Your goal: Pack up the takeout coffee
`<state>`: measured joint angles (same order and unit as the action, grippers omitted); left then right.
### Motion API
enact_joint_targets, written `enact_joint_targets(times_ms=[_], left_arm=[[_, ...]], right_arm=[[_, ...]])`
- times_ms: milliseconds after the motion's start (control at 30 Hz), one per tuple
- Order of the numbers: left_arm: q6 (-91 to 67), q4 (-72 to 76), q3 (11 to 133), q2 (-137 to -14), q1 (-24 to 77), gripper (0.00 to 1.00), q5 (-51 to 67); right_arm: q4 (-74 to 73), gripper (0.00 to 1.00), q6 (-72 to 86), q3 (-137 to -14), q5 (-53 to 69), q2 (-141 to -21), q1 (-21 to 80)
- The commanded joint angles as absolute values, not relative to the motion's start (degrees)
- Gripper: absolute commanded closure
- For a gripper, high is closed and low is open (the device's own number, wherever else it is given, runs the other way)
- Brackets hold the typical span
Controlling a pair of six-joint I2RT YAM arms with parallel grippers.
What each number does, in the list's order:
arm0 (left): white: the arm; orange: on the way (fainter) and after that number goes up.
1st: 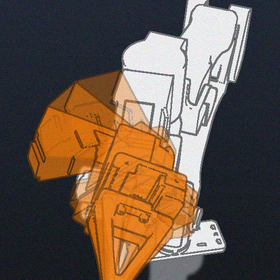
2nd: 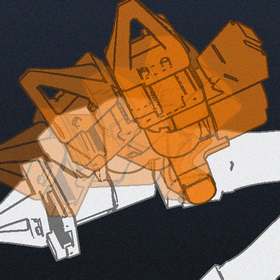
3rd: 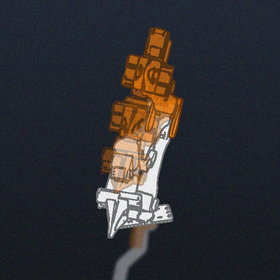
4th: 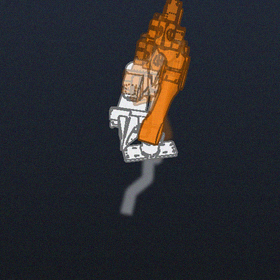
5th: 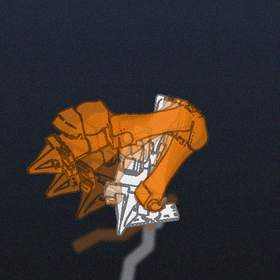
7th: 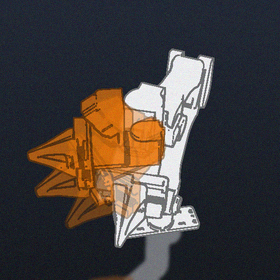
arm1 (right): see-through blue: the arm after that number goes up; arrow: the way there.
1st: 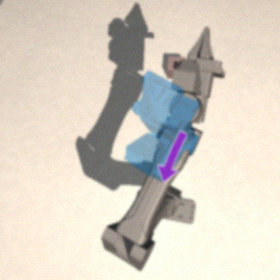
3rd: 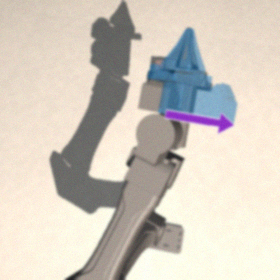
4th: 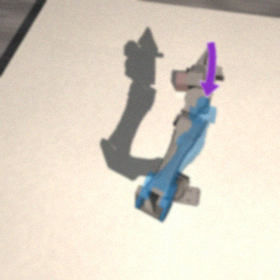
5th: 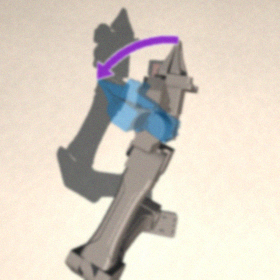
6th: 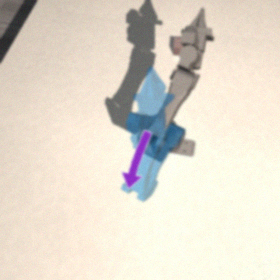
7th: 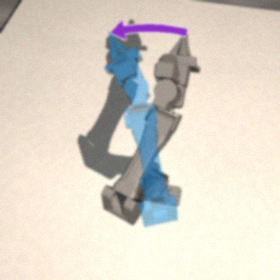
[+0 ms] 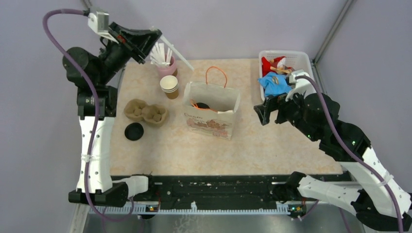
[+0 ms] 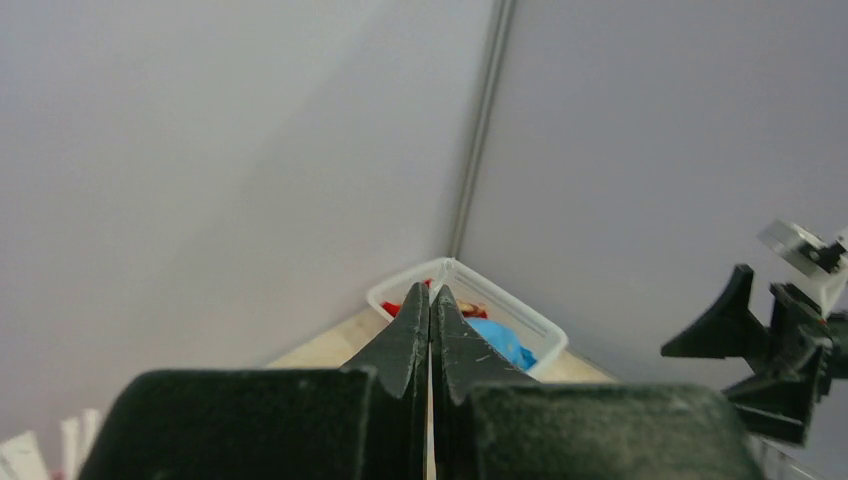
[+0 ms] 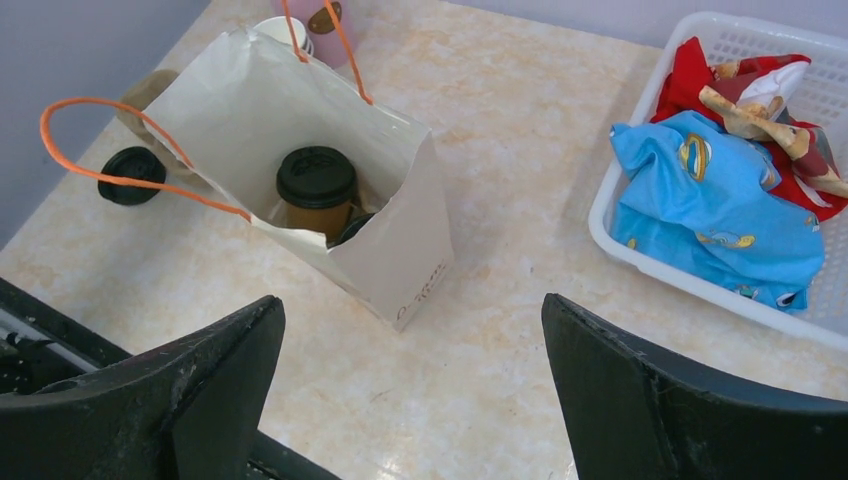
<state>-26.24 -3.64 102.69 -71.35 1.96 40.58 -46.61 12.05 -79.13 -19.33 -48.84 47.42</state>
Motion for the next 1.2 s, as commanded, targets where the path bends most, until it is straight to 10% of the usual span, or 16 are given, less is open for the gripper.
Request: enact_joint_targets(times_ms=[0,333,400,433,500,767,1167], left_arm=[[-29.3,5.1,91.7,-71.5,8.1,1.0,43.0],[-10.9,12.5,75.4,-73.8,20.9,1.0,28.9],[-10.3,12.4,75.5,-74.8,20.7,0.64,31.5],[-9.9,10.4,76.7,-75.3,20.6,0.24,32.8],[-9.6,7.0,79.7,-76.3,19.5,0.04,32.9],[-24.4,14.9,90.1,-92.9,3.7,0.14,39.8],[-9.0,-5.3,124.8,-124.3,3.7,0.38,16.8]], right_arm=[[-44.7,0.01,13.0,-79.9,-18.8,-47.7,46.8],[-43.8,0.01,12.2,-80.3,-21.1,-48.4,46.8],[-44.0,0.01,11.5,-80.5,-21.8,-49.2,46.8],[-44.1,0.01,11.1,-80.8,-22.2,-49.7,46.8],[-44.6,0.01,10.1,-81.4,-23.2,-51.0,46.8],[-45.7,0.01,4.0,-84.2,-27.4,-58.8,46.7],[-46.2,0.01,1.8,-86.5,-18.7,-65.6,32.9]])
